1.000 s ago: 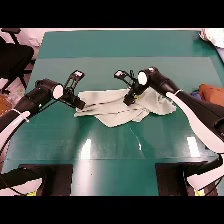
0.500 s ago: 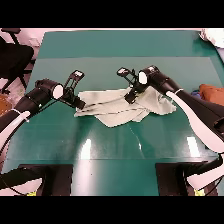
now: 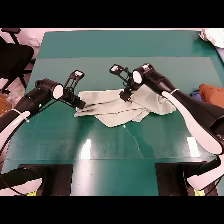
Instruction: Fold the shirts.
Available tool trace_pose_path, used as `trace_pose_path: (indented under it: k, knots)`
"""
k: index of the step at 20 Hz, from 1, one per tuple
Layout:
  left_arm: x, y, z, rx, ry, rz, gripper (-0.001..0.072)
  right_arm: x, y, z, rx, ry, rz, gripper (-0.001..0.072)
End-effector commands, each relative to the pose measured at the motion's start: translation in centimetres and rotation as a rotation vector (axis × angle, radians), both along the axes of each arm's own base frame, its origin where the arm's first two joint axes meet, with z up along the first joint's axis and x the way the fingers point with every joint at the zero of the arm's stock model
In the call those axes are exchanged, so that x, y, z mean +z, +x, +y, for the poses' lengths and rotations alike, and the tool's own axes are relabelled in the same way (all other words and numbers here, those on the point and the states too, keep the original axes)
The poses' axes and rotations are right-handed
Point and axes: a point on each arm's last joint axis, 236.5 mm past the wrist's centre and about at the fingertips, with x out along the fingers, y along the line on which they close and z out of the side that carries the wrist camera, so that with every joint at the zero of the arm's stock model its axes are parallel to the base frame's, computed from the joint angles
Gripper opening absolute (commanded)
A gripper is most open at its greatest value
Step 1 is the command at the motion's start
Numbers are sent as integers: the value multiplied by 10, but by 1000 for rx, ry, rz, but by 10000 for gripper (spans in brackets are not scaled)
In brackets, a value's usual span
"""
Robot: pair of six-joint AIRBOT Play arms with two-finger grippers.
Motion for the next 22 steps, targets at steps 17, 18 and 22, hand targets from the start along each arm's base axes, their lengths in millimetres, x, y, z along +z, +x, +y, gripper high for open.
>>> trace_pose_path:
  k: [17, 18, 22]
  knots:
    - [1, 1, 4, -13, 22, -9, 24, -23, 11, -20, -45, -257, -76, 17]
    - [0, 1, 5, -14, 28, -8, 24, -17, 15, -23, -60, -251, -82, 17]
    - [1, 2, 6, -17, 35, -14, 23, 14, 33, -29, -106, -211, -129, 18]
